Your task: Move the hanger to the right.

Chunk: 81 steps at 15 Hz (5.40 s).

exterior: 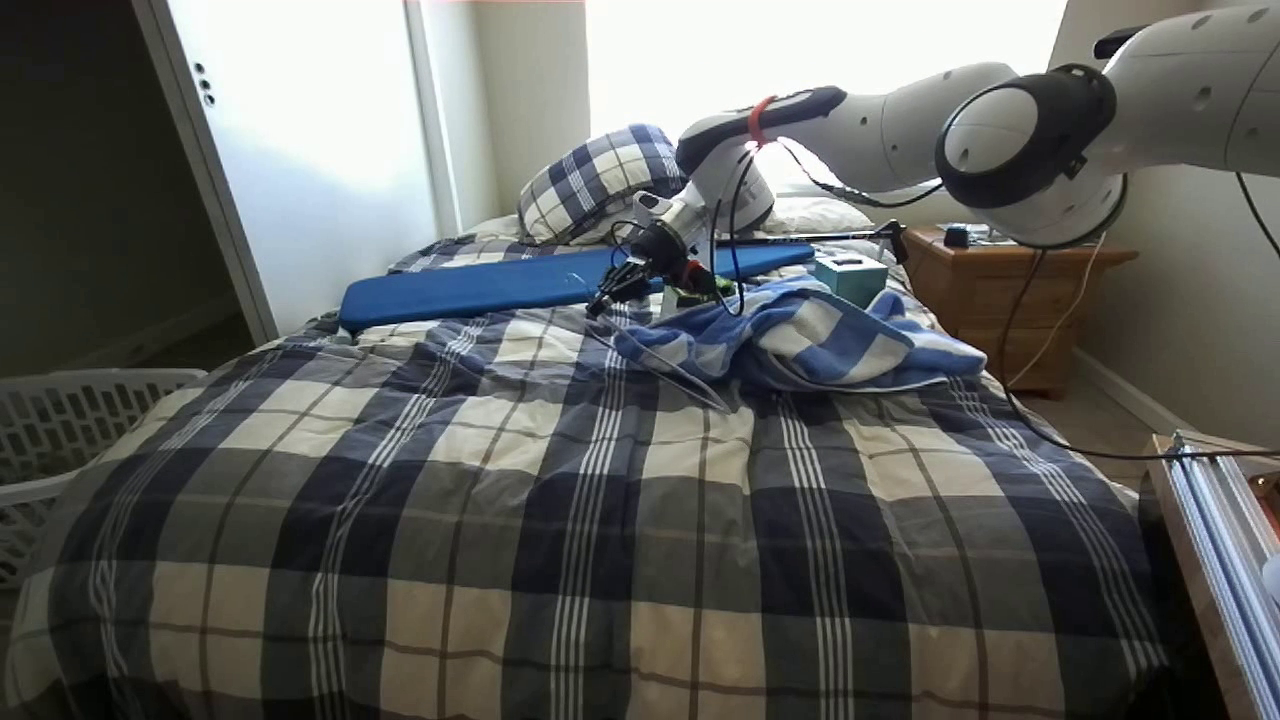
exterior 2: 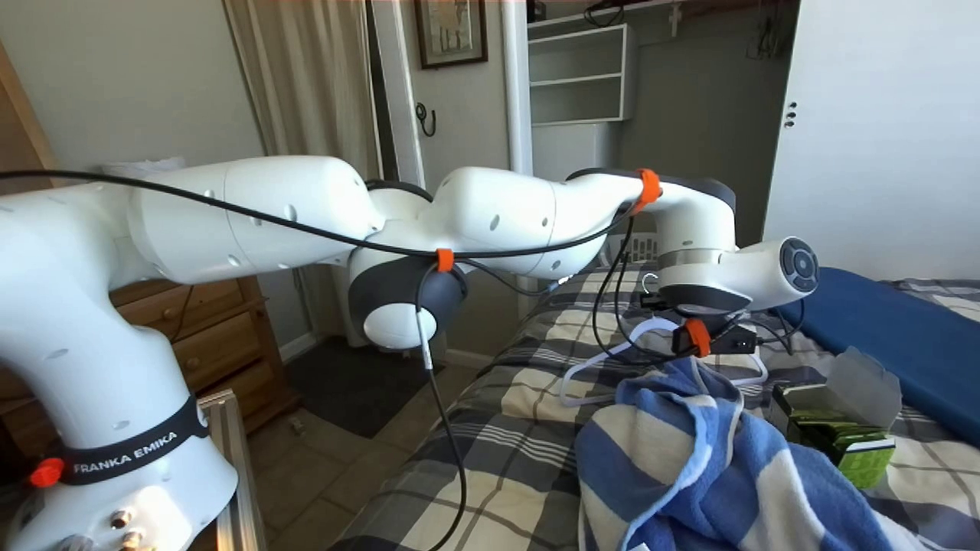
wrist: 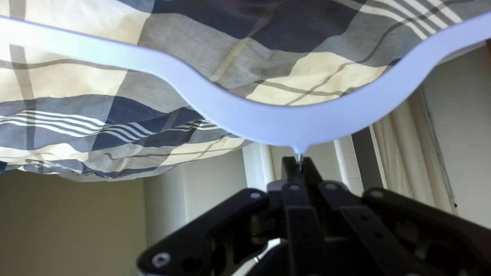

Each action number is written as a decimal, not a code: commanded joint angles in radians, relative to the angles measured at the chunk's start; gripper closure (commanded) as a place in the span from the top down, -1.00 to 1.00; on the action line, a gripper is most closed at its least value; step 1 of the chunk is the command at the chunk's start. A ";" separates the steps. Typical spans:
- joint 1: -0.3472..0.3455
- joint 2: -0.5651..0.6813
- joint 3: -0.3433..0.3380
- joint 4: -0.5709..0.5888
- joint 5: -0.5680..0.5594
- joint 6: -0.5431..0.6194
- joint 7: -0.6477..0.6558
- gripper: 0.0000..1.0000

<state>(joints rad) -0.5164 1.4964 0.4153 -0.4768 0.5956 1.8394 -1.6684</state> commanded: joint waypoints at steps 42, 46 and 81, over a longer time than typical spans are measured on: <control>-0.042 -0.011 -0.123 -0.126 0.397 0.952 0.239 -0.98; 0.004 -0.050 -0.181 -0.187 0.383 1.033 0.361 -0.98; 0.673 -0.640 -0.919 -1.370 0.199 1.283 1.243 1.00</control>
<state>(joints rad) 0.1697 0.9997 -0.5578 -1.7016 0.9950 3.1717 -0.5598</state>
